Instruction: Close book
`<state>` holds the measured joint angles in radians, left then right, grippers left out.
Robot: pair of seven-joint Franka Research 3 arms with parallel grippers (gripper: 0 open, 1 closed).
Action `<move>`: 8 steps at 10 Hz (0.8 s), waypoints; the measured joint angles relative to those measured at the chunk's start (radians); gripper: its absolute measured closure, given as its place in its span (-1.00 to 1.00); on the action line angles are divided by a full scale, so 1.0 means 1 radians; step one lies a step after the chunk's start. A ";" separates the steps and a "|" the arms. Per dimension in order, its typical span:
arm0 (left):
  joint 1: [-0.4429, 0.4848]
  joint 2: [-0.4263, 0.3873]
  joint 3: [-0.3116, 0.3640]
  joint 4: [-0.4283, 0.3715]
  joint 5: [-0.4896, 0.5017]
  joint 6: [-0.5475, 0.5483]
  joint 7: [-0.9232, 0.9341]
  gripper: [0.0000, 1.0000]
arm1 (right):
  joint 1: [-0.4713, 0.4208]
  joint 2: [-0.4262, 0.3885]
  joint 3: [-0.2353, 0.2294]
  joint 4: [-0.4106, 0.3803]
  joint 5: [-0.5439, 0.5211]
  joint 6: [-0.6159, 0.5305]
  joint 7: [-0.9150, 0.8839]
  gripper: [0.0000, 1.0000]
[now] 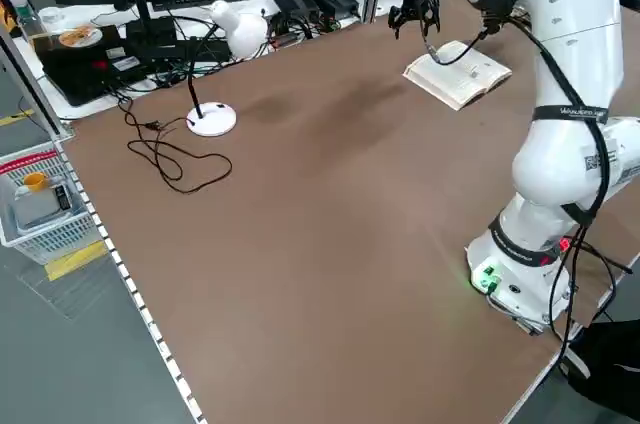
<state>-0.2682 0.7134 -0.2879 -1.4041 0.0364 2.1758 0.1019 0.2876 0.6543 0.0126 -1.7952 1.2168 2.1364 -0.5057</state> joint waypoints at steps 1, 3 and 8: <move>0.000 0.001 0.000 0.000 0.000 0.001 0.000 -1.00 | 0.004 0.005 0.000 0.000 0.001 0.007 -0.002 0.98; 0.000 0.006 0.000 0.000 0.000 0.008 0.000 -1.00 | 0.007 0.012 0.000 0.000 0.001 0.010 -0.006 0.98; -0.001 0.027 0.000 0.000 0.000 0.035 0.017 -1.00 | 0.012 0.022 0.001 0.000 0.004 0.030 -0.012 0.98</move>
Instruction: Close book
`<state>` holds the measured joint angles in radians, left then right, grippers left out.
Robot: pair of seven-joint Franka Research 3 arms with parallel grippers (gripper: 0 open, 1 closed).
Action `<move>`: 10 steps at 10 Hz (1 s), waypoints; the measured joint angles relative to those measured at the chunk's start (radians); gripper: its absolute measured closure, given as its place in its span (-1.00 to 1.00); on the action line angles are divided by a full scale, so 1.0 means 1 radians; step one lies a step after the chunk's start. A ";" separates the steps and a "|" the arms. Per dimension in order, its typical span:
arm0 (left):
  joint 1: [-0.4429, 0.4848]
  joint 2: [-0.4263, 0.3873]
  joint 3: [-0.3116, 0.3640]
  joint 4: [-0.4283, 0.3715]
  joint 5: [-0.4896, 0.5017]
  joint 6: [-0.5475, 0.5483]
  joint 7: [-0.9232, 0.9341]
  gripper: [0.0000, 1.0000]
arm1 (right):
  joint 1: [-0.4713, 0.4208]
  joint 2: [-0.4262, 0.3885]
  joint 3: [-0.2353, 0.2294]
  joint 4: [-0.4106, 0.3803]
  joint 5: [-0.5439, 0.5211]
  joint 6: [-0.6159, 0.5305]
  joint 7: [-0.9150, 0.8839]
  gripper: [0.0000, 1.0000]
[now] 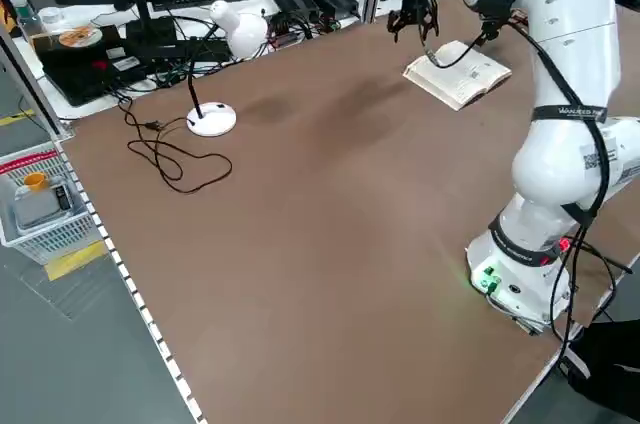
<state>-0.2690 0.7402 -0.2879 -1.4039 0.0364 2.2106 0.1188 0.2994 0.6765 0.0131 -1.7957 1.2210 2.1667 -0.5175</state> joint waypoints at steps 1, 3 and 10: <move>-0.001 0.002 0.000 0.000 0.000 0.002 0.000 -1.00 | 0.004 0.002 0.000 0.000 0.009 0.001 -0.001 0.98; -0.001 0.004 0.000 0.000 0.000 0.002 0.000 -1.00 | 0.016 0.004 0.000 0.000 0.022 0.004 -0.003 0.98; -0.005 0.016 0.000 0.000 0.000 0.017 0.000 -1.00 | 0.027 0.019 0.000 -0.002 0.033 0.032 -0.030 0.98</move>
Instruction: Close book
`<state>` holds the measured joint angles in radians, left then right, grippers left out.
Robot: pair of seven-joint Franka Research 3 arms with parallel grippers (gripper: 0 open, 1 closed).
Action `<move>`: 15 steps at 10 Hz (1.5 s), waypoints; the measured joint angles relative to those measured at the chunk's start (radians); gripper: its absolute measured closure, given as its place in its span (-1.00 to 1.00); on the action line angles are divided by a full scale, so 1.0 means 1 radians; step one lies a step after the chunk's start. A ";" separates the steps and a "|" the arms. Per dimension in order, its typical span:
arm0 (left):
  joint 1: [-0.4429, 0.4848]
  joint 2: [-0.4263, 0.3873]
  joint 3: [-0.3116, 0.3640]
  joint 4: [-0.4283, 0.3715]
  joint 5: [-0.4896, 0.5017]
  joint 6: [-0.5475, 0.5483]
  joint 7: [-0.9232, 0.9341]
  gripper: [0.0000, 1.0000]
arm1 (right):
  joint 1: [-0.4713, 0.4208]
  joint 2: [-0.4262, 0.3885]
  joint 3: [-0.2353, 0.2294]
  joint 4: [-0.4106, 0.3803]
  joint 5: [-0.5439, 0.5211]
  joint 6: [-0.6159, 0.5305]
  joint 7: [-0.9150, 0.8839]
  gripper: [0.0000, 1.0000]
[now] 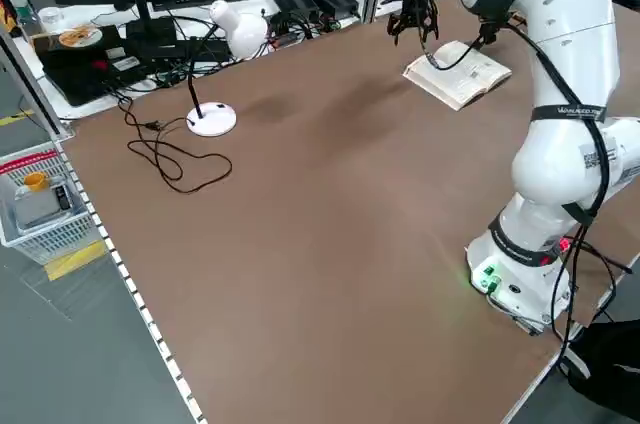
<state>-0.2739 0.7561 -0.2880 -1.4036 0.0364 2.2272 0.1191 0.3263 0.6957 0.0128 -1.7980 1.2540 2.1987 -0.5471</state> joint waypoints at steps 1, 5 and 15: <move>-0.001 0.003 0.000 0.000 0.000 0.000 0.000 -1.00 | 0.000 0.004 0.000 0.000 0.000 0.006 -0.005 0.98; -0.004 0.014 0.000 0.000 0.000 0.015 0.001 -1.00 | 0.008 0.016 0.001 0.000 0.001 0.033 -0.014 0.98; -0.015 0.048 0.000 0.000 0.000 0.074 0.047 -1.00 | 0.016 0.035 0.001 -0.006 0.004 0.069 -0.074 0.98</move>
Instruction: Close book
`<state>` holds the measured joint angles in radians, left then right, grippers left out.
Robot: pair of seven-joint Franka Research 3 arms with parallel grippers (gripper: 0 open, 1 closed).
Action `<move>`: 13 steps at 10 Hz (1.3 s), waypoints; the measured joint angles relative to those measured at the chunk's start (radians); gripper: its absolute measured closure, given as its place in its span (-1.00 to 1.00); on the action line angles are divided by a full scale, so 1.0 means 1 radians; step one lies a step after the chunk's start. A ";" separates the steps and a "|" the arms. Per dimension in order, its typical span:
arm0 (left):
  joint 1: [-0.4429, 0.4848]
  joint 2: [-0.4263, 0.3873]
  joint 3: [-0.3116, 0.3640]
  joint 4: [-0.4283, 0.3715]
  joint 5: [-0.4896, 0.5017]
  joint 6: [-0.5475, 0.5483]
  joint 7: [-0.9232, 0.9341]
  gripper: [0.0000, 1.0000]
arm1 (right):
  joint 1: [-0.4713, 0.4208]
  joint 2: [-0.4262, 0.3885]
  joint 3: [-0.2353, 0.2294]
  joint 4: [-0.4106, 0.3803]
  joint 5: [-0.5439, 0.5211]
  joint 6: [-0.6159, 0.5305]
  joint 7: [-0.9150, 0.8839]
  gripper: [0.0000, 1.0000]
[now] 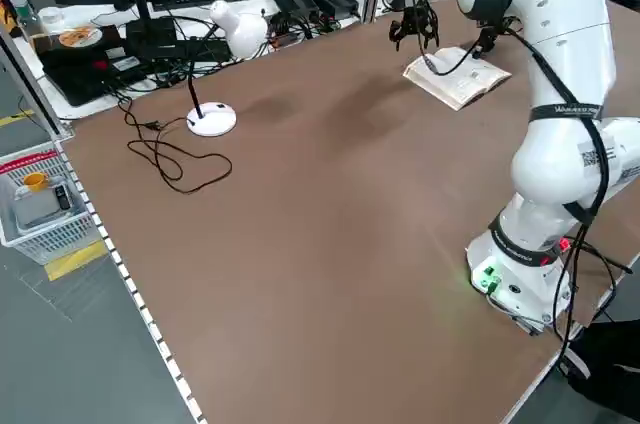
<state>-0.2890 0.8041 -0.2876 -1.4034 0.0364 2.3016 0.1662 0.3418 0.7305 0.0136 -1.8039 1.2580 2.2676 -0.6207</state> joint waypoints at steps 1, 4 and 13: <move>0.000 0.002 0.000 0.000 0.000 0.005 0.003 -1.00 | 0.000 0.000 0.000 0.000 0.000 0.000 -0.001 0.98; -0.002 0.003 -0.001 0.002 0.000 0.013 0.013 -1.00 | 0.000 0.000 0.000 0.000 0.000 0.000 -0.003 0.98; -0.011 0.003 -0.002 0.044 -0.011 0.054 0.201 -1.00 | 0.000 0.000 0.000 0.000 0.000 0.000 -0.015 0.98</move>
<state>-0.2996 0.8069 -0.2893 -1.3592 0.0249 2.3559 0.3672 0.3420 0.7306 0.0136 -1.8039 1.2583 2.2680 -0.6353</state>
